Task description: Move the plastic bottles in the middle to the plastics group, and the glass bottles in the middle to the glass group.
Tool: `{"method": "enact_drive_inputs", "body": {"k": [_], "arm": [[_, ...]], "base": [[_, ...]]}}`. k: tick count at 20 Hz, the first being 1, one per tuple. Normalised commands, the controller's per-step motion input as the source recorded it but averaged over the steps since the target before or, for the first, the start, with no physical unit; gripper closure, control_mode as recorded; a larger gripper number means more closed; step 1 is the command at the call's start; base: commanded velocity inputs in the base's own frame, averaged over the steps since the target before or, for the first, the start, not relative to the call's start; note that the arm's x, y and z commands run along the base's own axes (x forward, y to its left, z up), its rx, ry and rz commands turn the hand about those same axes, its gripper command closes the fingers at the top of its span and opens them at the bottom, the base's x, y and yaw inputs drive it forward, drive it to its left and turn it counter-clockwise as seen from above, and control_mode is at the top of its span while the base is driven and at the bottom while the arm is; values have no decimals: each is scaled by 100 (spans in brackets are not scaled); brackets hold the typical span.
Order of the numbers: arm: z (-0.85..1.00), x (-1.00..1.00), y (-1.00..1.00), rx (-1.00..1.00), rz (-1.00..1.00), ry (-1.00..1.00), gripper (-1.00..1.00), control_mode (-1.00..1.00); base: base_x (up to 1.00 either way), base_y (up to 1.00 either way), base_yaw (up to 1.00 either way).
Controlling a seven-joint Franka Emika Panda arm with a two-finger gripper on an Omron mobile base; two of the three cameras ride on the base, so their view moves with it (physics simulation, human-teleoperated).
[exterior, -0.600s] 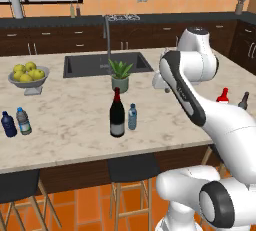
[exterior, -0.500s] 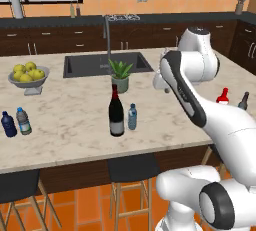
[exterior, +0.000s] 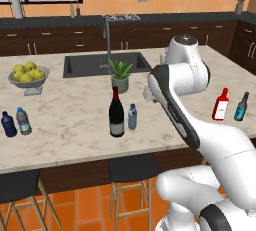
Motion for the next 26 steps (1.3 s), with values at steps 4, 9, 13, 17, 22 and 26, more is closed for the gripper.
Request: {"method": "enact_drive_inputs", "body": {"k": [4,9,13,17,22,26], "arm": [[-5,0,100,-21,0,-5,-100,-100],[0,1,97,-4,0,-1,-100,-100],[0,6,97,0,0,0,-100,-100],[-34,29,30,0,-4,-5,-100,-100],[-40,7,-30,8,-1,-10,-100,-100],[-2,0,-46,14,0,-9,-100,-100]], "base": [[0,0,0],[0,0,0],[0,0,0],[0,0,0],[0,0,0],[0,0,0]]}}
